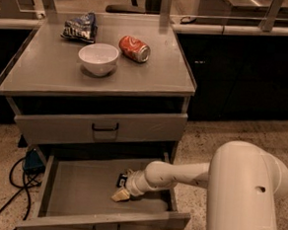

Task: Pick rxbar blueberry from middle drawer and place on counter

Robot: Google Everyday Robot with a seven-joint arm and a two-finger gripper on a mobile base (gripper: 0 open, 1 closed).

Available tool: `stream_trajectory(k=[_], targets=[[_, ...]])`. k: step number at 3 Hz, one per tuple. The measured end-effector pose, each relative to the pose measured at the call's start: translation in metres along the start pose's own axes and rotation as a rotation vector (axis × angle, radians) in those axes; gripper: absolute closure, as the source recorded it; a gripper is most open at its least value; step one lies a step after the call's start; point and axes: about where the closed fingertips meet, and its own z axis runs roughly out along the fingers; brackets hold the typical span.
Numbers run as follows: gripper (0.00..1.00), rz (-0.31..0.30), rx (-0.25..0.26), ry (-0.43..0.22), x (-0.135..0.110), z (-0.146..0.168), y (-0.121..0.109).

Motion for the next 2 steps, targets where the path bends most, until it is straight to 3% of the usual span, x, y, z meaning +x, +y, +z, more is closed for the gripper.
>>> stream_trajectory(k=[2], targets=[[0.89,0.000,0.000,0.000,-0.0003,-0.0003,0.0001]])
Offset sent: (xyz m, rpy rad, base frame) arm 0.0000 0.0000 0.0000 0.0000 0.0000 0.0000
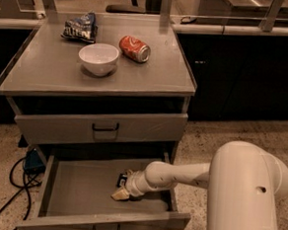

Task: Pick rxbar blueberry from middle drawer and place on counter

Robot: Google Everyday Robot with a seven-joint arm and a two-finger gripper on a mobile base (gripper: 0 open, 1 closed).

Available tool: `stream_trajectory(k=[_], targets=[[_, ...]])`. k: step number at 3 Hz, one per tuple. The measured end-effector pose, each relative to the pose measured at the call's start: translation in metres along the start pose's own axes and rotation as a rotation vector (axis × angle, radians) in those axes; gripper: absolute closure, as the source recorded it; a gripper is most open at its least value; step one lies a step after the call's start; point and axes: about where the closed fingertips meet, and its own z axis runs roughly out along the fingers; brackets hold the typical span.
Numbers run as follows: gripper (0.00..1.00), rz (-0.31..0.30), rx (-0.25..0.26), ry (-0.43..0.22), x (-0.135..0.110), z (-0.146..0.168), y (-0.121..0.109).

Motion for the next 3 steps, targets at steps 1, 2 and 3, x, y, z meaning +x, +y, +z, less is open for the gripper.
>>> stream_trajectory(k=[1,2,3], targets=[[1.00,0.000,0.000,0.000,-0.0056,-0.0064,0.0010],[1.00,0.000,0.000,0.000,-0.0094,-0.0109,0.0015],[1.00,0.000,0.000,0.000,-0.0115,-0.0132,0.0017]])
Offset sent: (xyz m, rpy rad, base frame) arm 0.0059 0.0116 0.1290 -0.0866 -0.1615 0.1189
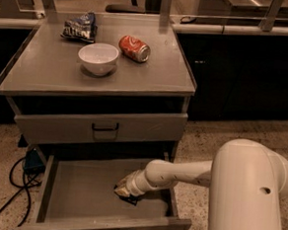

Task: Pick rxbar blueberry from middle drawer and place on counter

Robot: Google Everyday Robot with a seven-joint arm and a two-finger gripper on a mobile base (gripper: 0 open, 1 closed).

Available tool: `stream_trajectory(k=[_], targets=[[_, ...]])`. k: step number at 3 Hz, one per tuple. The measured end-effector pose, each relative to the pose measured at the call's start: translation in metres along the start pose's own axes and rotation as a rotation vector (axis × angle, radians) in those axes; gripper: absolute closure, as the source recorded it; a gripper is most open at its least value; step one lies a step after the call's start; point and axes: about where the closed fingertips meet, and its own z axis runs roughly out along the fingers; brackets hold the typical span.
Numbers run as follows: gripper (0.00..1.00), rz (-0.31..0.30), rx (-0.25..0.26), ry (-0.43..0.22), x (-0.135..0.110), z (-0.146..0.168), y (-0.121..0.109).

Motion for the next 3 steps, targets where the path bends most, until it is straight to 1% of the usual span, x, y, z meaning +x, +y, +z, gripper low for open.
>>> stream_trajectory(k=[1,2,3], targets=[[1.00,-0.058,0.021,0.011,-0.031,-0.025,0.005],[1.00,-0.136,0.051,0.024,-0.088,-0.073,0.017],[1.00,-0.214,0.092,0.026,-0.153,-0.135,0.011]])
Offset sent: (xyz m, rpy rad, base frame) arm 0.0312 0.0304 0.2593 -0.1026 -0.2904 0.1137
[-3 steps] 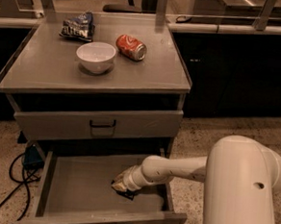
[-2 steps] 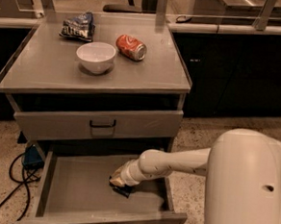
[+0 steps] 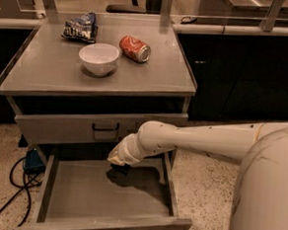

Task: Pick rxbar blueberry from middle drawer and place on counter

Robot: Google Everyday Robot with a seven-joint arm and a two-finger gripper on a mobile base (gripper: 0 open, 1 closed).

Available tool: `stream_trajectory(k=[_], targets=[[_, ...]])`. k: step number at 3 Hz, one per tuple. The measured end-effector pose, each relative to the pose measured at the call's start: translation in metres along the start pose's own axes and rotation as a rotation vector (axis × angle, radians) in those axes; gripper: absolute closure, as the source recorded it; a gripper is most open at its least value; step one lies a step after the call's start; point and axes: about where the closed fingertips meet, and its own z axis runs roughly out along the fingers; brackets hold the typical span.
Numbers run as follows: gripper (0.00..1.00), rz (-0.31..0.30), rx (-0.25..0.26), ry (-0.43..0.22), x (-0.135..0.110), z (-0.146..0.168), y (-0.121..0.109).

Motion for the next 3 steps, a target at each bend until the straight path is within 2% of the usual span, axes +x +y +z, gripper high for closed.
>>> stream_trajectory(k=[1,2,3], targets=[[1.00,0.000,0.000,0.000,0.000,0.000,0.000],[1.00,-0.013,0.058,0.000,-0.014,-0.035,0.004],[1.00,0.017,0.142,0.006,-0.020,-0.101,0.027]])
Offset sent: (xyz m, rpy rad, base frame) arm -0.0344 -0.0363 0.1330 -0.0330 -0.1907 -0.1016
